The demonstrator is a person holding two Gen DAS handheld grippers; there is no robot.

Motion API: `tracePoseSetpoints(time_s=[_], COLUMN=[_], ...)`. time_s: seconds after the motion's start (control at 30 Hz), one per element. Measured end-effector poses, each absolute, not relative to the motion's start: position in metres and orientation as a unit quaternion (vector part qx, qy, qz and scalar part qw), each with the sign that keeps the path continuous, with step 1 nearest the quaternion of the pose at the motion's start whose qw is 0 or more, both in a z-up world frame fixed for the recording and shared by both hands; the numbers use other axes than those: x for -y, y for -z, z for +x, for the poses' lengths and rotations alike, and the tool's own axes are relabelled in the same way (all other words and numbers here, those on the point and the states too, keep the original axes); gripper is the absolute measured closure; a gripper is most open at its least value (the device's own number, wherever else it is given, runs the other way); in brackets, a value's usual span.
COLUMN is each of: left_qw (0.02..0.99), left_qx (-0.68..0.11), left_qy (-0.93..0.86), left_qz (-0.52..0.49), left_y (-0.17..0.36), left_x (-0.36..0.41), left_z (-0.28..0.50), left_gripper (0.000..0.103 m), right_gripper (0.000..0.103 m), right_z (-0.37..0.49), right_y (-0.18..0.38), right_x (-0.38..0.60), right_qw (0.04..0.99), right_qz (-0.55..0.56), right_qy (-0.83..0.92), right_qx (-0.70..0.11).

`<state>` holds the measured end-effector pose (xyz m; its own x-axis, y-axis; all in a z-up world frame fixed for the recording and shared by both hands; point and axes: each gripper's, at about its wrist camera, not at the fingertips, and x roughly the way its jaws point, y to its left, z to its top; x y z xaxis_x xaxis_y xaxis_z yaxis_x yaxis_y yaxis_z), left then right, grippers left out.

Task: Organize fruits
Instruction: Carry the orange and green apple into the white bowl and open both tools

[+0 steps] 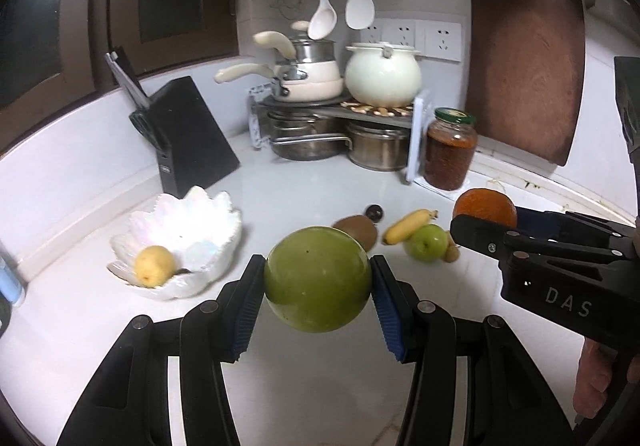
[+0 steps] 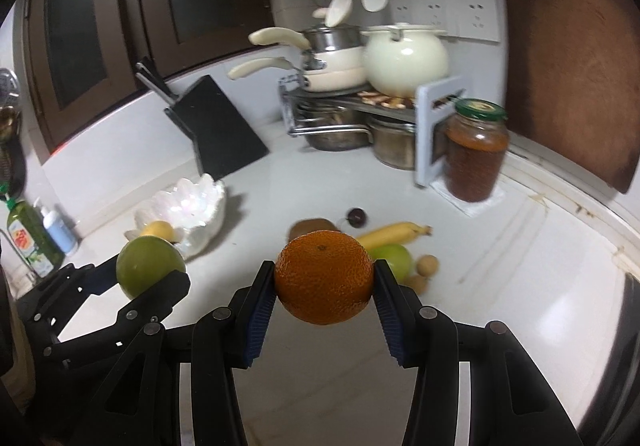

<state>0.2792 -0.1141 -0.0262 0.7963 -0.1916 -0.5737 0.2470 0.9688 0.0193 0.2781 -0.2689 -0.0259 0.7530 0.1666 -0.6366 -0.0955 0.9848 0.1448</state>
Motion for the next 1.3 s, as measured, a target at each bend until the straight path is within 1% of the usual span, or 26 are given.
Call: tracePoseSetpoints(time_s=[0.2,0.7,0.97,1.3], left_qw=[0.949,0.955,0.952,0.942], left_qx=[-0.291,-0.282,-0.292,-0.321], left_qy=[0.109,0.068,0.063,0.066], left_qz=[0.052,0.052,0.059,0.069], left_y=[0.016,0.014,0.025,0.051], left_x=[0.079,-0.005,-0.032,-0.058], left_z=[0.293,0.339,0.371,0.416], left_gripper=[0.051,0.051,0.051,0.051], right_gripper=[0.054,0.054,0.054,0.054], right_z=[0.295,0.357,0.395,0.446], right_y=[0.02,0.016,0.025,0.056], right_x=[0.234,0.144,0.108,0.077], right_qw=[0.936,0.929,0.92,0.901], right_qz=[0.052,0.032,0.014,-0.029], right_qy=[-0.079,-0.131,-0.159,-0.174], right_qx=[-0.34,-0.345,-0.357,-0.397])
